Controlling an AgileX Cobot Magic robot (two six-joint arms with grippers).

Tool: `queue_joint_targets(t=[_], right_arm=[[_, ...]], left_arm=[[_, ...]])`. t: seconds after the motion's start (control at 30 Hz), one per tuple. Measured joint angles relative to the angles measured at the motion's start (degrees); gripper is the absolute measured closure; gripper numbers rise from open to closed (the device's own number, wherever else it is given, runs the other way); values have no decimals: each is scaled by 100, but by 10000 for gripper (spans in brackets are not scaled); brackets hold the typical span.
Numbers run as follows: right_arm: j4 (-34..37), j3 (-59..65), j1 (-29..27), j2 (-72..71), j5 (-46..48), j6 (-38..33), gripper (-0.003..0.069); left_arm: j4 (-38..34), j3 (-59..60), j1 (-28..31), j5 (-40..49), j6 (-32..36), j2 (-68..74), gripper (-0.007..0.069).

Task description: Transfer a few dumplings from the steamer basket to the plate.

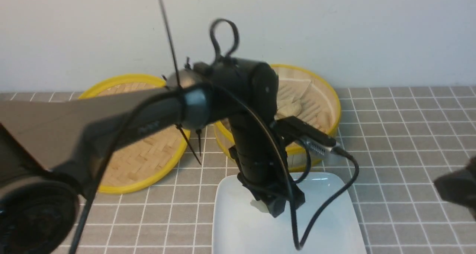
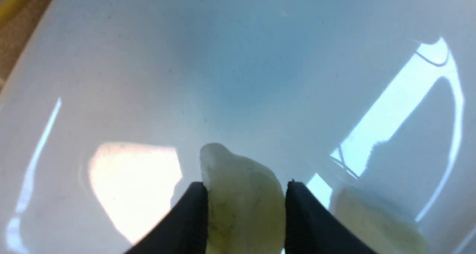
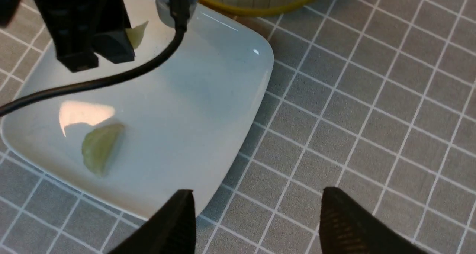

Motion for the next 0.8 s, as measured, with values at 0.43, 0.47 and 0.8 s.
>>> queue_joint_targets(t=[0.43, 0.47, 0.8], right_arm=[[5, 595, 0, -1473, -1345, 724, 393], [-9, 817, 0, -1750, -1791, 779, 451], [-866, 3650, 1, -4447, -5563, 1911, 671]], left_arm=[[226, -658, -75, 435, -246, -10, 300], [322, -674, -75, 473, -302, -127, 373], [493, 982, 11, -32, -588, -2575, 629]])
